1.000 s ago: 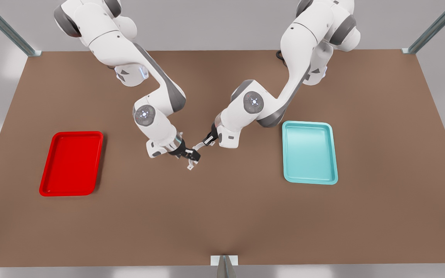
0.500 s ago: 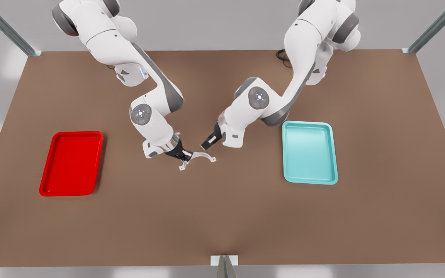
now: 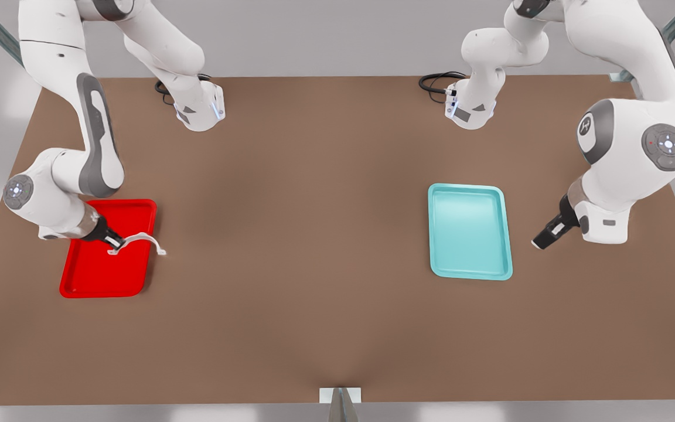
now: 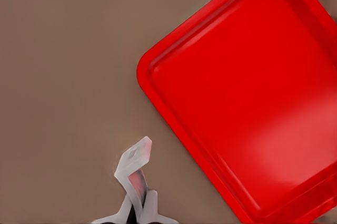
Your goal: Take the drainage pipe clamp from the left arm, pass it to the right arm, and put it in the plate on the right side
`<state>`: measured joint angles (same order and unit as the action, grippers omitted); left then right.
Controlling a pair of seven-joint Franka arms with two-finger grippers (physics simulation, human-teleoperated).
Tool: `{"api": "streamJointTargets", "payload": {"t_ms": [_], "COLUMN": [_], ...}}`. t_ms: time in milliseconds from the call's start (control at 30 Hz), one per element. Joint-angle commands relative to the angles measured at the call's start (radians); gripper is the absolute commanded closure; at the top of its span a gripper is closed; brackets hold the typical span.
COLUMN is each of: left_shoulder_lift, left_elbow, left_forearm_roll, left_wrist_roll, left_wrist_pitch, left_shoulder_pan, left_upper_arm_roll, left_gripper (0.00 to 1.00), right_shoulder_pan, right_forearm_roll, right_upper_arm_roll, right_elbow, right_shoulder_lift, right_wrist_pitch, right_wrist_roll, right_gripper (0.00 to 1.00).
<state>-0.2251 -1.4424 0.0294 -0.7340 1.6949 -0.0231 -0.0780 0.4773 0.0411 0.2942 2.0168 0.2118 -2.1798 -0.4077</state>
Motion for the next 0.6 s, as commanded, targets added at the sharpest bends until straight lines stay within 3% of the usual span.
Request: {"api": "streamJointTargets", "payload": {"t_ms": [0,267,300,433,467,533,567], "left_shoulder_lift": [-0.014,-0.045,-0.045,-0.048,-0.048,-0.046,-0.046], "left_elbow": [0.000,0.008,0.008,0.008,0.008,0.011,0.011], "left_forearm_roll": [0.029,-0.005,-0.005,-0.006,-0.006,-0.006,-0.006], "left_wrist_roll": [0.700,0.703,0.703,0.702,0.702,0.700,0.700], "left_wrist_pitch": [-0.070,-0.067,-0.066,-0.067,-0.067,-0.069,-0.069], "left_shoulder_pan": [-0.011,-0.017,-0.015,-0.015,-0.015,-0.015,-0.015], "left_upper_arm_roll": [-0.005,-0.011,-0.011,-0.013,-0.013,-0.013,-0.013], "left_gripper": [0.00,0.00,0.00,0.00,0.00,0.00,0.00], "right_shoulder_pan": [0.061,0.188,0.187,0.173,0.173,0.173,0.173], "right_forearm_roll": [-0.023,-0.058,-0.063,-0.079,-0.084,-0.187,-0.201], "right_upper_arm_roll": [0.000,-0.013,-0.013,0.005,0.089,0.360,0.460], "right_elbow": [0.010,-0.052,-0.056,-0.125,-0.193,-0.440,-0.483], "right_shoulder_lift": [0.024,0.127,0.129,0.120,0.086,0.070,0.069], "right_wrist_pitch": [0.064,0.043,0.048,0.146,0.242,0.483,0.492], "right_wrist_roll": [0.727,0.975,0.981,0.968,0.905,0.543,0.381], "right_gripper": [0.79,0.79,0.00,0.00,0.00,0.00,0.00]}}
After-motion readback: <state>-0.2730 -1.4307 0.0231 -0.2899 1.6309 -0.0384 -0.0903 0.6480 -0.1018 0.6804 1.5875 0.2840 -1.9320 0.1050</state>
